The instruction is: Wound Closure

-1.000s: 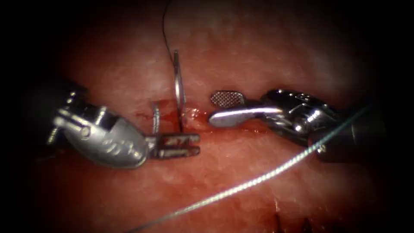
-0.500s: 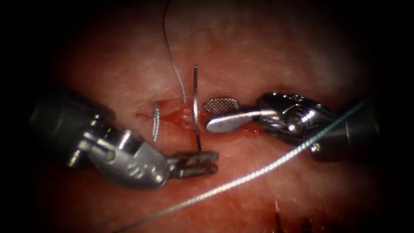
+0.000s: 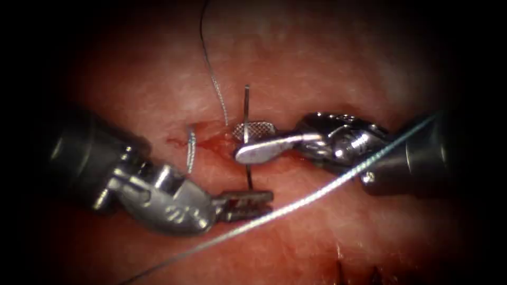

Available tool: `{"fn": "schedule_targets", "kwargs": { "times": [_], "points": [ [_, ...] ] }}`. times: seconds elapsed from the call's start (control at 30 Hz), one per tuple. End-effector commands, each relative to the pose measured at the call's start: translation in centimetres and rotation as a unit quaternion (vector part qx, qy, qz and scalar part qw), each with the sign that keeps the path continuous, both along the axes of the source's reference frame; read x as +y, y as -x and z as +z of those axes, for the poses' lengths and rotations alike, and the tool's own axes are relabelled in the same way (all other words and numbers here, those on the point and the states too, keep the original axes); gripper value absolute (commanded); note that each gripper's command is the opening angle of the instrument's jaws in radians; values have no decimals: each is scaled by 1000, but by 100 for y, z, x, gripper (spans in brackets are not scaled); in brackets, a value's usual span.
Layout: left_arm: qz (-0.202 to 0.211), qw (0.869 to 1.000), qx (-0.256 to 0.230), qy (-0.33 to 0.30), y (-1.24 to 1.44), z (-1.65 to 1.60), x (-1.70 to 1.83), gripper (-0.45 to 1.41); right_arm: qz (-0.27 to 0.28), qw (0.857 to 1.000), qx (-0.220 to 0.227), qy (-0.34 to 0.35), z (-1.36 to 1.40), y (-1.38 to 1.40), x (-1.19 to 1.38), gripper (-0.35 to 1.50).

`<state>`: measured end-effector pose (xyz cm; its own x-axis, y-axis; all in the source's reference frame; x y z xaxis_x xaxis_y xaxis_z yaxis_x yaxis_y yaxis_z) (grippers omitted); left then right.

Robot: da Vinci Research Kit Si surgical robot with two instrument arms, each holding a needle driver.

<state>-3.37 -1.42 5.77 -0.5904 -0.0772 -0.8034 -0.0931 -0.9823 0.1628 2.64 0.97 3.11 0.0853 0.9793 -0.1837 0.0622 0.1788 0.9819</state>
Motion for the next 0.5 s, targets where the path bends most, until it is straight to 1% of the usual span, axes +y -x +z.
{"fn": "schedule_targets", "kwargs": {
  "times": [0.03,0.17,0.2,0.23,0.27,0.33,0.37,0.5],
  "points": [
    [1,1000,0,-2,3,3,-11,-45,0,1000,0,-4,5,-11,-7,79],
    [3,1000,1,0,3,3,-12,-45,-1,1000,3,-4,6,-13,-6,69],
    [3,1000,1,0,3,3,-12,-45,-1,1000,3,-4,6,-12,-6,64],
    [3,1000,1,0,3,3,-12,-45,-1,1000,3,-7,6,-12,-6,54],
    [3,1000,1,0,3,3,-12,-45,-2,1000,3,-7,6,-12,-6,39],
    [4,1000,1,2,3,3,-12,-45,-2,1000,4,-6,6,-12,-7,-15],
    [5,1000,0,2,3,3,-12,-45,-9,1000,9,-5,7,-12,-8,-35],
    [6,1000,0,1,3,2,-11,-45,-4,1000,4,-3,12,-10,-9,-35]
  ]
}}
